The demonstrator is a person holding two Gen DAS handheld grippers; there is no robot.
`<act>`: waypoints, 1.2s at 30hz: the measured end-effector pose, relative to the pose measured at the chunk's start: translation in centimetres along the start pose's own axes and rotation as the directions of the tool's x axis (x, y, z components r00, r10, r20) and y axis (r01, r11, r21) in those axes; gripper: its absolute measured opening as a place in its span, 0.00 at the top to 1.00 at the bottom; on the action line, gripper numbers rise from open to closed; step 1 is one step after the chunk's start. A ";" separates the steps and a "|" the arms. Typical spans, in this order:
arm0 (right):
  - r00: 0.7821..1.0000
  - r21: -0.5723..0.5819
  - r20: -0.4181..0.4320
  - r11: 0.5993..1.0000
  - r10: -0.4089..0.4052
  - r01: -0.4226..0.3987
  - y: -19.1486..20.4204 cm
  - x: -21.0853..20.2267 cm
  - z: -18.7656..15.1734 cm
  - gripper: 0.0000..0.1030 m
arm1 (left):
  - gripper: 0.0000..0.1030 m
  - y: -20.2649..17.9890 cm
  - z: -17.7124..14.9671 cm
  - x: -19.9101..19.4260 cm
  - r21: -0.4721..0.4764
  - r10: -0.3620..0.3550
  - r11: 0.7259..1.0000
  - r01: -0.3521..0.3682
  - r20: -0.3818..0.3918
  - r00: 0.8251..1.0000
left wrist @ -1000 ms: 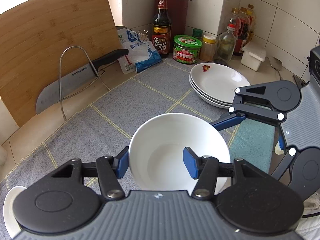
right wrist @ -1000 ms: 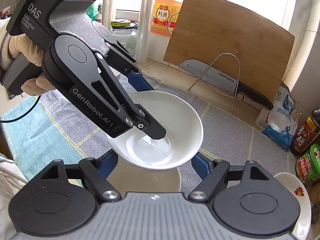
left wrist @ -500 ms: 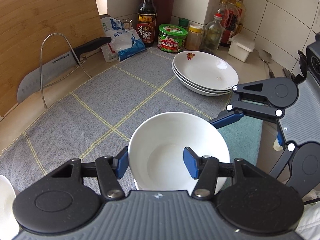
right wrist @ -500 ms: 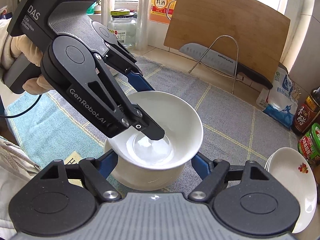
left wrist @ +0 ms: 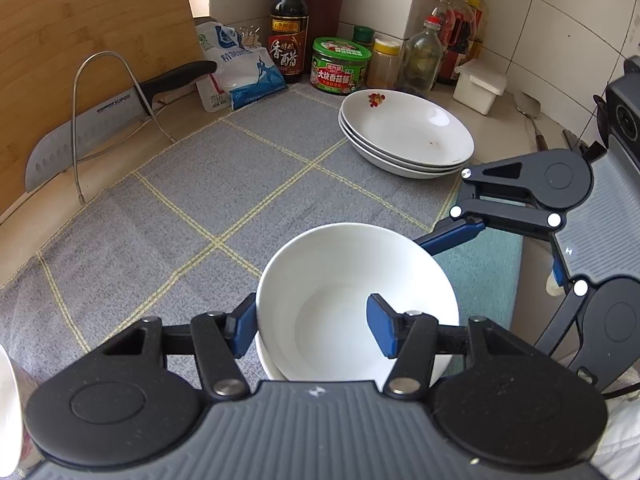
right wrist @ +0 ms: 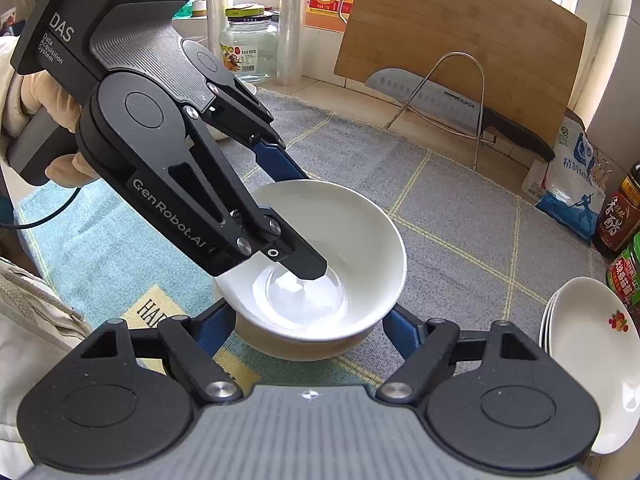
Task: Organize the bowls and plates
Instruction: 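Open the left tool to release the white bowl into the flowered bowl, then move the right tool to the pink-flowered bowl beside the glass jar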
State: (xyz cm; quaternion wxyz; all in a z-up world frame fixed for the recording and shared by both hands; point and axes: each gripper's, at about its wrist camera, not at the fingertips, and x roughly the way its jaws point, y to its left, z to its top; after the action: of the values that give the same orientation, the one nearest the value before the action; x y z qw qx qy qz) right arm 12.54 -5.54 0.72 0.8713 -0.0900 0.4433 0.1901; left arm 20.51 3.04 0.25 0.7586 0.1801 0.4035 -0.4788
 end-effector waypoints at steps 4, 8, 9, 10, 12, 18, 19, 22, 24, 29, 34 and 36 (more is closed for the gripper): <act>1.000 0.011 0.002 1.000 0.011 -0.011 -0.2 0.1 -0.1 0.19 | 0.46 0.1 -0.1 0.0 -0.002 -0.002 1.000 0.002 0.002 1.000; 1.000 0.028 0.005 0.999 0.023 -0.023 -0.4 0.3 -0.1 0.18 | 0.46 0.1 -0.1 0.1 -0.005 -0.002 1.000 0.002 0.005 1.000; 1.000 0.032 0.006 0.999 0.027 -0.027 -0.5 0.3 -0.1 0.18 | 0.46 0.2 -0.1 0.1 -0.007 -0.003 1.000 0.003 0.006 1.000; 1.000 0.035 0.007 0.999 0.028 -0.028 -0.5 0.4 -0.2 0.18 | 0.46 0.2 -0.1 0.1 -0.007 -0.004 1.000 0.004 0.007 1.000; 0.999 0.041 0.009 0.999 0.034 -0.034 -0.6 0.4 -0.1 0.18 | 0.46 0.2 -0.2 0.1 -0.007 -0.002 1.000 0.002 0.009 1.000; 0.998 0.024 0.050 0.999 0.031 -0.033 -0.3 -0.3 -0.1 0.00 | 0.36 0.5 -0.3 -0.4 -0.006 0.020 1.000 -0.020 0.031 0.999; 0.998 0.026 0.059 0.999 0.029 -0.031 -0.4 -0.5 0.0 0.00 | 0.34 0.6 -0.3 -0.5 -0.009 0.026 1.000 -0.026 0.035 0.999; 0.998 0.028 0.069 1.000 0.003 -0.005 -0.6 -1.0 0.3 0.00 | 0.32 1.2 -0.6 -0.9 -0.034 0.039 0.999 -0.037 0.044 0.998; 0.997 0.031 0.080 1.000 -0.006 0.003 -0.7 -1.3 0.4 0.00 | 0.30 1.4 -0.9 -1.3 -0.050 0.048 0.998 -0.045 0.054 0.997; 0.995 0.028 0.089 0.999 -0.032 0.030 -0.9 -1.5 0.6 0.00 | 0.26 2.0 -1.9 -2.4 -0.101 0.096 0.991 -0.087 0.088 0.992; 0.995 0.019 0.097 0.999 -0.038 0.036 -0.9 -1.1 1.3 0.00 | 0.15 2.7 -3.5 -3.5 -0.179 0.176 0.972 -0.152 0.126 0.976; 0.994 0.016 0.100 0.999 -0.039 0.038 -0.8 -0.9 1.7 0.00 | 0.15 3.0 -4.1 -3.7 -0.206 0.206 0.962 -0.178 0.126 0.970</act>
State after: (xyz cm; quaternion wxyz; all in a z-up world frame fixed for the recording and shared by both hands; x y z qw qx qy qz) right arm 13.64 -5.98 2.41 0.8966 -0.0827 0.3986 0.1744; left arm 20.52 9.31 0.28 0.8429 0.1084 0.3720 -0.3734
